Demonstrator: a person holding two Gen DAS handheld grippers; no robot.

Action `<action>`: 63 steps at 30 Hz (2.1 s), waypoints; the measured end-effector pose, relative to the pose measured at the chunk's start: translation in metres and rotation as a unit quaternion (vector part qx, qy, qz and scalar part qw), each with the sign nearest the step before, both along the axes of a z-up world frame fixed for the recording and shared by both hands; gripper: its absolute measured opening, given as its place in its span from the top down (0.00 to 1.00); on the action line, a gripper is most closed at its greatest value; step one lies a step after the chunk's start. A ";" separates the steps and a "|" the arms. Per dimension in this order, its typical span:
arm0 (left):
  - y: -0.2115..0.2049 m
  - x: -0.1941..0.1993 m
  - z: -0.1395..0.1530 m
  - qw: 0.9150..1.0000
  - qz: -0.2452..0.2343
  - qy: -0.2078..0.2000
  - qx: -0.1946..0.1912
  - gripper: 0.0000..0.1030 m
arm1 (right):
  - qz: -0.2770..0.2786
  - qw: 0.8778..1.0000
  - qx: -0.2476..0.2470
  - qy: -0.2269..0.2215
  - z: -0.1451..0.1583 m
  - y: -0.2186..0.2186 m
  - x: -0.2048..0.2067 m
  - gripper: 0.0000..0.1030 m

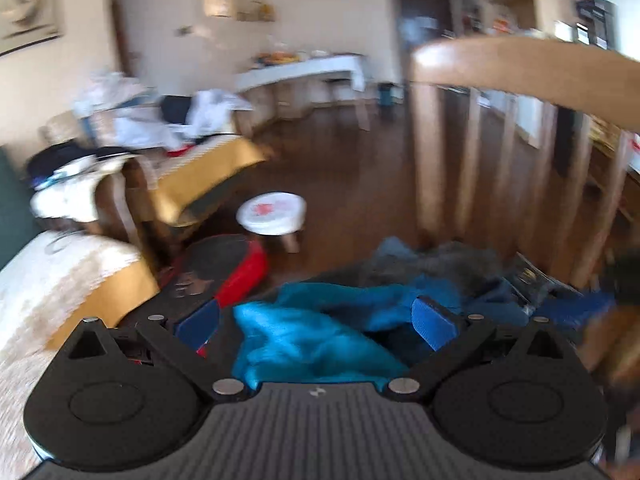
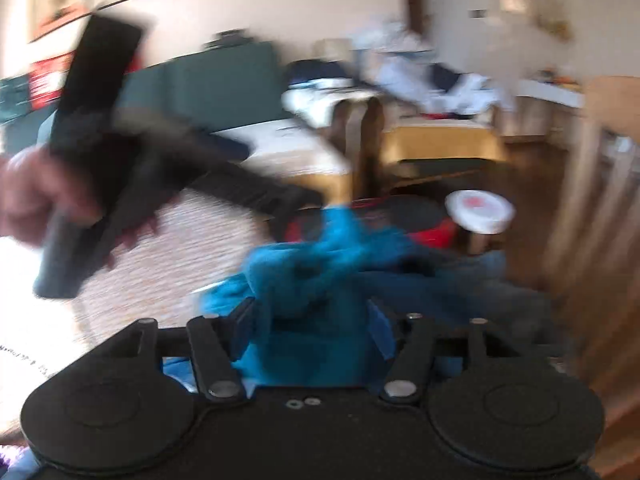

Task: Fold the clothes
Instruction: 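Grasp the navy-teal sweatshirt edge with the right gripper while the left gripper grasps another edge, then lift the sweatshirt with both grippers and carry it onto the bed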

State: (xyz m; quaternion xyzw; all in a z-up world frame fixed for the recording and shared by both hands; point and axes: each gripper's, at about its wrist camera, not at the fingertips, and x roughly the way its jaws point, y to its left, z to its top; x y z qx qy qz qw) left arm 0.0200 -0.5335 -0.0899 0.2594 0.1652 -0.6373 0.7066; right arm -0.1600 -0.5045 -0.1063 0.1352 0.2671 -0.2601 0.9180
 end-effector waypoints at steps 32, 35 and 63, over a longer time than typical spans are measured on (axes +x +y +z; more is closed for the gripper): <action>-0.043 0.000 -0.035 0.961 -0.250 -0.094 0.069 0.00 | -0.058 0.998 0.023 -0.013 -0.015 -0.053 -0.022 0.00; -0.052 -0.008 -0.039 0.947 -0.287 -0.130 0.065 0.17 | -0.048 0.999 0.010 -0.011 -0.007 -0.043 -0.025 0.00; -0.042 0.092 0.040 0.993 0.008 -0.102 -0.064 0.93 | 0.009 0.988 0.012 -0.157 0.095 -0.077 0.085 0.00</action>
